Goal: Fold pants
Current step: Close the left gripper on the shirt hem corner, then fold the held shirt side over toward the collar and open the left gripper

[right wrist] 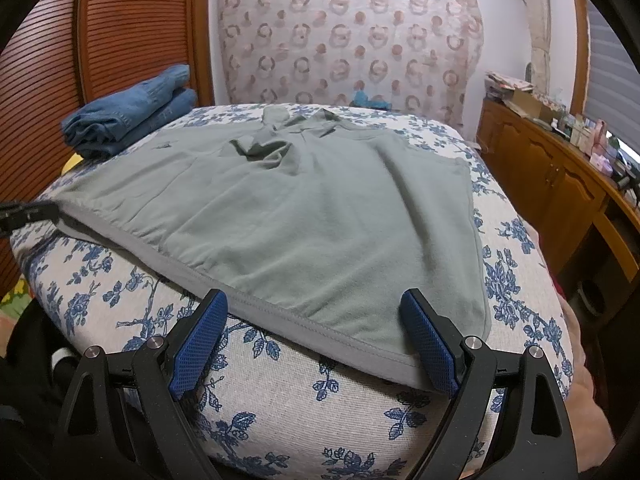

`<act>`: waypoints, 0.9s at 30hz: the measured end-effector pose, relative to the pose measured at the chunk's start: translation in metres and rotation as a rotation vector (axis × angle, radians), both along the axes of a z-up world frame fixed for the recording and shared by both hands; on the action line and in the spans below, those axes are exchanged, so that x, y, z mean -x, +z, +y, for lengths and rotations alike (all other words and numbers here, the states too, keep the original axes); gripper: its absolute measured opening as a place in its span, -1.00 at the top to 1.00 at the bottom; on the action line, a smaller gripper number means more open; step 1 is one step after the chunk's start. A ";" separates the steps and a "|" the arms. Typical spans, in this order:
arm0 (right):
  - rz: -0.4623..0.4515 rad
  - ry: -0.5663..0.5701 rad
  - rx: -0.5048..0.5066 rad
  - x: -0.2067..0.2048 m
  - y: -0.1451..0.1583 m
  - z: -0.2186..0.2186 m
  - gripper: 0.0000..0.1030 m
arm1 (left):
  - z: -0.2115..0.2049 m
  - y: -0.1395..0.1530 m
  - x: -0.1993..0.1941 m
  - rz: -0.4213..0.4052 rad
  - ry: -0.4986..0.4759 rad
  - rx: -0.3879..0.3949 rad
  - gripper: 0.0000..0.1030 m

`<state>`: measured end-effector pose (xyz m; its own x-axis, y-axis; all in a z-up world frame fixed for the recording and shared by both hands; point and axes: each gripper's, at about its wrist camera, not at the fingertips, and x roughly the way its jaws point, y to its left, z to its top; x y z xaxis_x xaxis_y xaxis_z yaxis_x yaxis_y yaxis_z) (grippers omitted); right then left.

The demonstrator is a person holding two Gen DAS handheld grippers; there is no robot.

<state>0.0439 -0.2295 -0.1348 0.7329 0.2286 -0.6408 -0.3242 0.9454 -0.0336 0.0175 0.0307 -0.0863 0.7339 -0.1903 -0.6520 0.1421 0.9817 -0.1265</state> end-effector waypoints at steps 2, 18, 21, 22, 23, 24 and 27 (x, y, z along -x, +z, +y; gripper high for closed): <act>0.000 0.001 -0.006 0.000 0.002 0.000 -0.61 | -0.003 0.009 -0.002 -0.019 -0.012 0.005 0.98; -0.002 -0.024 -0.054 0.001 0.017 -0.025 -0.02 | -0.080 0.064 -0.047 -0.104 -0.228 0.010 0.98; -0.008 -0.041 -0.049 0.003 0.020 -0.033 -0.02 | -0.099 0.069 -0.056 -0.110 -0.272 -0.001 0.98; -0.010 -0.046 -0.050 0.003 0.021 -0.036 -0.02 | -0.104 0.071 -0.058 -0.113 -0.285 0.000 0.98; -0.012 -0.050 -0.052 0.004 0.022 -0.040 -0.02 | -0.106 0.072 -0.059 -0.114 -0.300 0.005 0.98; -0.014 -0.053 -0.052 0.004 0.023 -0.042 -0.01 | -0.112 0.074 -0.062 -0.114 -0.312 0.007 0.98; -0.018 -0.064 -0.055 0.005 0.026 -0.049 0.00 | -0.128 0.081 -0.068 -0.118 -0.347 0.003 0.98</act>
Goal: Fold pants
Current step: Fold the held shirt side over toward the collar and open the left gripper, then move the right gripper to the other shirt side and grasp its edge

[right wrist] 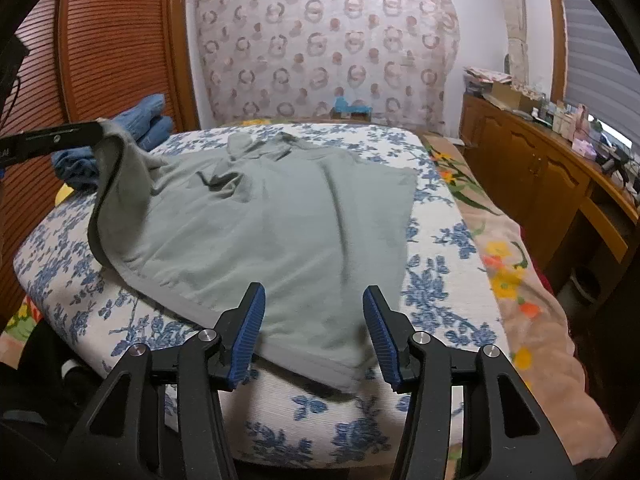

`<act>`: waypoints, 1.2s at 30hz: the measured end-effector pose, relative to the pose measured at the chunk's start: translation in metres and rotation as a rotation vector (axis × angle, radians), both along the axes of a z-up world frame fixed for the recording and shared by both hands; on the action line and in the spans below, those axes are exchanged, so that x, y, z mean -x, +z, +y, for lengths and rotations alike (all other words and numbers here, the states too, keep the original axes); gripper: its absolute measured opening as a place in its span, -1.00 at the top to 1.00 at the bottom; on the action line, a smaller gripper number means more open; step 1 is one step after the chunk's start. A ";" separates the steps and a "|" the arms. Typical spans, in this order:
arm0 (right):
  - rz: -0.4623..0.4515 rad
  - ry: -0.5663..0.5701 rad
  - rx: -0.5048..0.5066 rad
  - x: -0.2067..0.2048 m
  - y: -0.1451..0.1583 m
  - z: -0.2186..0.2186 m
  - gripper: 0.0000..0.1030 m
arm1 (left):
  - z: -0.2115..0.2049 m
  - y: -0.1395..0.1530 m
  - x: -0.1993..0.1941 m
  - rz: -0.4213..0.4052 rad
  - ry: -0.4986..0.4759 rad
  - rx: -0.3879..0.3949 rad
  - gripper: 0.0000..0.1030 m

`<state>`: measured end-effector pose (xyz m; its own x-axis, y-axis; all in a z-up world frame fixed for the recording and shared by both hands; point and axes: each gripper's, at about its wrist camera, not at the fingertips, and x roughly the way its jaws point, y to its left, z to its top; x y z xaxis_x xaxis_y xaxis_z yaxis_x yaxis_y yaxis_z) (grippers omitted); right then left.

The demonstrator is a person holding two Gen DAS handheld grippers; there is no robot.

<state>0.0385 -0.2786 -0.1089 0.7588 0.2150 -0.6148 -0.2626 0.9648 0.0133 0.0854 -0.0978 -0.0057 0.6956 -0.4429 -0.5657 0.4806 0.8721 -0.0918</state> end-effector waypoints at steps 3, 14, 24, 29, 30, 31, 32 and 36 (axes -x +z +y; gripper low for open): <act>-0.006 -0.008 -0.004 0.002 0.002 -0.006 0.02 | -0.017 0.006 -0.008 0.002 -0.039 0.003 0.98; -0.013 -0.024 -0.013 0.006 0.004 -0.019 0.02 | -0.031 -0.005 -0.014 0.021 -0.035 -0.043 0.66; -0.007 -0.017 -0.028 0.003 0.003 -0.017 0.09 | -0.001 -0.021 -0.012 0.062 0.024 -0.037 -0.15; -0.002 0.005 -0.046 0.000 0.005 -0.011 0.21 | 0.019 -0.047 -0.014 0.117 0.093 -0.063 -0.15; -0.003 0.011 -0.049 0.000 0.007 -0.010 0.22 | 0.022 -0.051 -0.014 0.124 0.106 -0.069 -0.15; -0.005 0.016 -0.052 -0.001 0.008 -0.008 0.22 | 0.025 -0.056 -0.013 0.133 0.114 -0.070 -0.15; -0.008 0.023 -0.055 -0.002 0.010 -0.006 0.23 | 0.027 -0.060 -0.013 0.144 0.120 -0.071 -0.15; -0.026 0.049 -0.059 -0.006 0.021 0.004 0.26 | 0.028 -0.074 -0.012 0.178 0.127 -0.098 -0.15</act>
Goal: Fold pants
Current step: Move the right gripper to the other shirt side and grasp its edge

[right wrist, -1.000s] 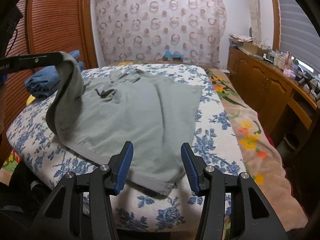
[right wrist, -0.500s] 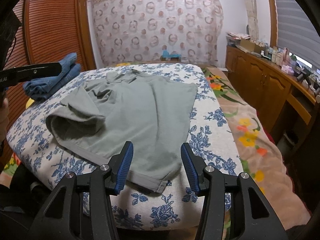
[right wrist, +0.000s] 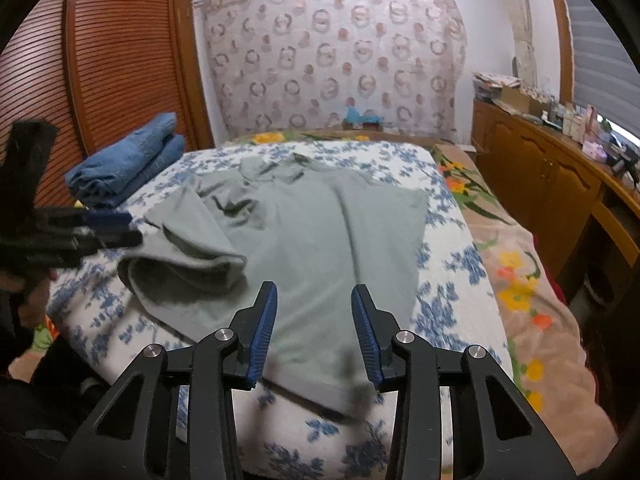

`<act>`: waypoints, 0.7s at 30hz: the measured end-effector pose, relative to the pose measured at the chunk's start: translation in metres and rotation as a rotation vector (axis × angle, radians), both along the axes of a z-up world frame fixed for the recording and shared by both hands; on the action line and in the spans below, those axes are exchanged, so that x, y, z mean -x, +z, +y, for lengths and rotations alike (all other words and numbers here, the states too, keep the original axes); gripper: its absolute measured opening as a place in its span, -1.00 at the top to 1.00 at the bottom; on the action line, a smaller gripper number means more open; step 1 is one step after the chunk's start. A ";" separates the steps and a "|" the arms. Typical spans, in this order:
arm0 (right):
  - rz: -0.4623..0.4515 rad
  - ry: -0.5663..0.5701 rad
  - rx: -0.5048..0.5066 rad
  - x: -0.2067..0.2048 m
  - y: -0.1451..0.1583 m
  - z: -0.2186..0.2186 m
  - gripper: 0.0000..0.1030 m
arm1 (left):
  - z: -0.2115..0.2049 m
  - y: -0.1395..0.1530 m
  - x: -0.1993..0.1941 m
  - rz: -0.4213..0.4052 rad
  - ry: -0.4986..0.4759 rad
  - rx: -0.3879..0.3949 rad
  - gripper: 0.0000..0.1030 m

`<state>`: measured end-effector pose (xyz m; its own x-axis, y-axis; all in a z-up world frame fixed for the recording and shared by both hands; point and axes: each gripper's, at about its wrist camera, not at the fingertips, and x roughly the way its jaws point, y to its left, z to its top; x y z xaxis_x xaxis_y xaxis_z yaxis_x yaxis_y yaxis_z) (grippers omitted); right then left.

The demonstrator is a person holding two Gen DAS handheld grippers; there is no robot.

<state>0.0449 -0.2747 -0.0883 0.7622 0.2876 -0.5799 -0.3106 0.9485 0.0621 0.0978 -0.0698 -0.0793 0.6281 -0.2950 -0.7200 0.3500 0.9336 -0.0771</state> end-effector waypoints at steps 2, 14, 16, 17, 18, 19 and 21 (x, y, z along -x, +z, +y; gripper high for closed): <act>-0.009 0.017 -0.003 -0.003 0.005 0.006 0.27 | 0.000 -0.007 0.001 0.019 0.002 -0.002 -0.15; 0.036 0.122 -0.031 -0.022 0.003 0.042 0.45 | 0.003 -0.025 0.009 0.045 0.031 0.013 -0.15; 0.045 0.132 -0.032 -0.025 0.003 0.046 0.45 | 0.003 -0.025 0.010 0.034 0.037 0.012 -0.15; 0.047 0.138 -0.032 -0.026 0.003 0.048 0.45 | 0.003 -0.026 0.011 0.030 0.038 0.012 -0.15; 0.049 0.144 -0.031 -0.028 0.003 0.050 0.45 | 0.003 -0.026 0.011 0.024 0.040 0.011 -0.15; 0.053 0.153 -0.029 -0.029 0.003 0.053 0.45 | 0.003 -0.026 0.012 0.018 0.041 0.012 -0.15; 0.060 0.167 -0.022 -0.033 0.003 0.059 0.45 | 0.004 -0.026 0.011 0.011 0.042 0.017 -0.16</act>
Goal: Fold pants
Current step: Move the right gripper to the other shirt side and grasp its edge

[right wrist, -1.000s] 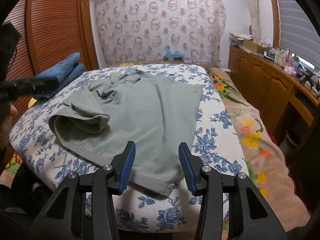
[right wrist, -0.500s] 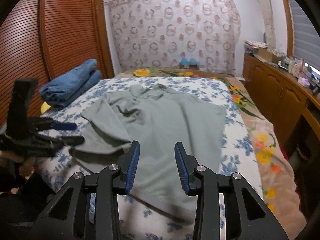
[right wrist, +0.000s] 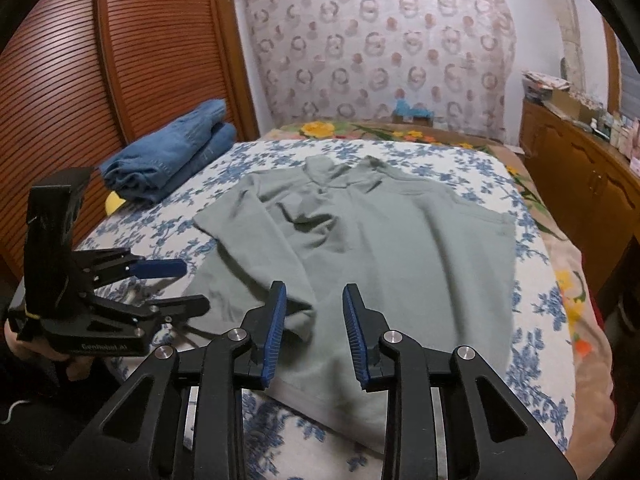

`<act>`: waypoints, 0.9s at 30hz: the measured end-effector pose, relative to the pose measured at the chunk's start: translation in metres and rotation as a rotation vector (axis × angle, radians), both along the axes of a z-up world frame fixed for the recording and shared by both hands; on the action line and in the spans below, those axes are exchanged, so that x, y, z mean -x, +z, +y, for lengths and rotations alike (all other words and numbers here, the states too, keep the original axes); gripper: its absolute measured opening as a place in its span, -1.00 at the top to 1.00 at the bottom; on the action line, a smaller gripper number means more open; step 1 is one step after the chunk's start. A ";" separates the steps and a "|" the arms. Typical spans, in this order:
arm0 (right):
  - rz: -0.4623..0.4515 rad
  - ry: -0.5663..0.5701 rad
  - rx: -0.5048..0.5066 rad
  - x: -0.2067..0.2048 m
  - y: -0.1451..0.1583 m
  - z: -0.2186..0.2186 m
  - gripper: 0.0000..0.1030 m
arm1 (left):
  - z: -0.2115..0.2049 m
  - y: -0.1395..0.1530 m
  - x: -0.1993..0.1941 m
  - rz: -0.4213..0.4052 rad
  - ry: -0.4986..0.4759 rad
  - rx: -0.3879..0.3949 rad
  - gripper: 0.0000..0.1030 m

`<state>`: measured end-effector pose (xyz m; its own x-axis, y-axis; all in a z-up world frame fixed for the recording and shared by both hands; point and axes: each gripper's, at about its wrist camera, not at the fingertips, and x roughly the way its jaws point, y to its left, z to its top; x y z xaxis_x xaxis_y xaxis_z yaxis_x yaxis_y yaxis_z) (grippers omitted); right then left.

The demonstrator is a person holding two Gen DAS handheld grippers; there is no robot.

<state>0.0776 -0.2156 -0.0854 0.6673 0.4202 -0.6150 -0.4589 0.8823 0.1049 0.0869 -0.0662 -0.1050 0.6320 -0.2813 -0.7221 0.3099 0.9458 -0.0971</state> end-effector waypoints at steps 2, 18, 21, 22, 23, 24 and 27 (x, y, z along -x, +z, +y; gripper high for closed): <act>0.014 0.010 0.014 -0.004 -0.004 0.006 0.45 | 0.001 0.000 0.001 -0.005 0.000 0.007 -0.16; 0.045 0.057 0.000 -0.010 -0.013 0.017 0.91 | 0.011 0.010 0.004 -0.024 0.044 0.038 -0.16; -0.027 0.049 -0.013 0.001 0.002 0.016 0.92 | 0.012 0.018 0.007 -0.050 0.047 0.038 -0.16; -0.046 0.045 -0.012 0.004 0.007 0.016 0.92 | 0.012 0.020 0.007 -0.056 0.049 0.040 -0.16; -0.069 0.039 -0.011 0.008 0.013 0.015 0.92 | 0.012 0.022 0.008 -0.061 0.049 0.043 -0.16; -0.086 0.035 -0.012 0.010 0.017 0.014 0.92 | 0.013 0.024 0.008 -0.065 0.047 0.047 -0.16; -0.131 0.023 -0.014 0.017 0.029 0.010 0.92 | 0.012 0.027 0.009 -0.071 0.043 0.052 -0.16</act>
